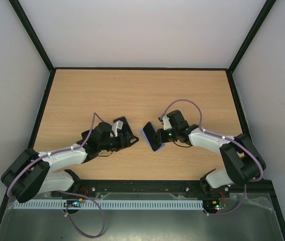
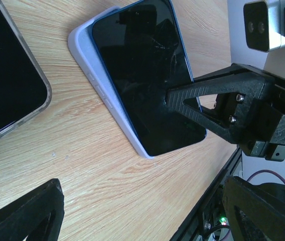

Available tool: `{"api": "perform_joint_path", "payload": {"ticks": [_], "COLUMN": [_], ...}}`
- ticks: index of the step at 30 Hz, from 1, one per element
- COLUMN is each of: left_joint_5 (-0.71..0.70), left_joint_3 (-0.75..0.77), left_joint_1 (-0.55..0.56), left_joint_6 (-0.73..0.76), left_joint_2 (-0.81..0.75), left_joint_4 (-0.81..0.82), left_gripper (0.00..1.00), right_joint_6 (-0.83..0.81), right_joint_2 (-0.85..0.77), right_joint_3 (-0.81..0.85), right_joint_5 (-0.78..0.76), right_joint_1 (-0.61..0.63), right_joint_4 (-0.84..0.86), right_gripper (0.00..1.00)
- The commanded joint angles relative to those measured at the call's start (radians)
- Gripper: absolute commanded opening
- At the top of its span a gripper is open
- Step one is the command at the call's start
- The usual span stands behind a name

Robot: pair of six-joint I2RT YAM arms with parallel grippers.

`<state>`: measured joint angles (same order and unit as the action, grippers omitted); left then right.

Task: Put the phone into the phone case

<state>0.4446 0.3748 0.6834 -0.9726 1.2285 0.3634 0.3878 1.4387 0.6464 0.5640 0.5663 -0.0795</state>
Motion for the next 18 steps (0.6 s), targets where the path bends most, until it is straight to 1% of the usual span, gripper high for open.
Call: {"api": "perform_joint_path", "payload": {"ticks": [1, 3, 8, 12, 18], "left_joint_5": [-0.014, -0.024, -0.036, -0.049, -0.067], "left_joint_3": [0.041, 0.052, 0.070, 0.074, 0.070], "left_joint_1": [0.012, 0.018, 0.039, 0.051, 0.063], "left_joint_6": [0.019, 0.028, 0.028, 0.016, -0.010], "left_joint_2": [0.019, 0.029, 0.063, 0.096, 0.138], "left_joint_4": [-0.030, -0.044, -0.051, -0.038, -0.015], "left_gripper": [0.88, 0.88, 0.87, 0.86, 0.82], "right_joint_6": [0.107, 0.152, 0.201, 0.241, 0.348], "right_joint_2": [0.015, 0.012, -0.009, -0.018, -0.013], "right_joint_3": [-0.011, -0.019, -0.053, -0.094, -0.162], "right_joint_5": [0.043, 0.044, 0.030, 0.022, 0.010], "right_joint_1": [0.022, 0.043, 0.119, 0.152, 0.199], "right_joint_4": [-0.004, 0.005, 0.047, 0.098, 0.194], "right_gripper": [0.02, 0.02, 0.02, 0.02, 0.02]}}
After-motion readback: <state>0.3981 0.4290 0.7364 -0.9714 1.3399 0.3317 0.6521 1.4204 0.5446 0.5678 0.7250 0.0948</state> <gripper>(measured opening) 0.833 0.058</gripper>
